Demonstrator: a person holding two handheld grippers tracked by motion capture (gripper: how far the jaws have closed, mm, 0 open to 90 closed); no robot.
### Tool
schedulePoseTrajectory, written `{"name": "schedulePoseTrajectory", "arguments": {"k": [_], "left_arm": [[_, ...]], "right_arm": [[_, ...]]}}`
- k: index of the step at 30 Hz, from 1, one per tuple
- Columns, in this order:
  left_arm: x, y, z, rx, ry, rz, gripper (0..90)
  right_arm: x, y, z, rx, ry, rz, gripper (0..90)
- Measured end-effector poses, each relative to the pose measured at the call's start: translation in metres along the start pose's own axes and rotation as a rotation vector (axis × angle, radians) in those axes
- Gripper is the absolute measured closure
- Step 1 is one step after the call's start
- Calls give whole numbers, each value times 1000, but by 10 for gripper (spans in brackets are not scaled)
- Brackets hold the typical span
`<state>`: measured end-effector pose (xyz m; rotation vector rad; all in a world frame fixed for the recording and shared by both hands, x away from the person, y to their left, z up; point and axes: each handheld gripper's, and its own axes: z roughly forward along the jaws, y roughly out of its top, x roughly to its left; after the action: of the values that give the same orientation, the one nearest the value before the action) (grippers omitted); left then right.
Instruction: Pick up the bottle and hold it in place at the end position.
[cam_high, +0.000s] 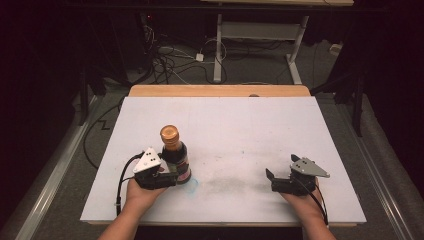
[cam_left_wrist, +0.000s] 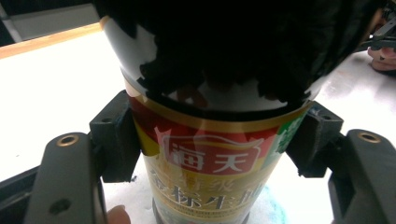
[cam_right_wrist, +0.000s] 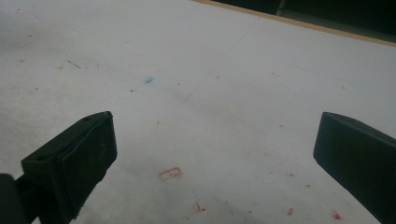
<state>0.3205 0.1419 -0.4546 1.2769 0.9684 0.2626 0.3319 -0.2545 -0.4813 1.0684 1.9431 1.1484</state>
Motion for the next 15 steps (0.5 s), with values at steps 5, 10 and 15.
{"name": "schedulePoseTrajectory", "arguments": {"k": [5,10,15], "left_arm": [[2,3,-3,76,19,90,289],[-6,9,5,-23,-2,-18,289],[-7,13,15,-23,-1,-24,289]], "right_arm": [[0,0,0,-2,1,-1,1],[0,0,0,-3,4,-1,1],[0,0,0,-4,4,-1,1]]}}
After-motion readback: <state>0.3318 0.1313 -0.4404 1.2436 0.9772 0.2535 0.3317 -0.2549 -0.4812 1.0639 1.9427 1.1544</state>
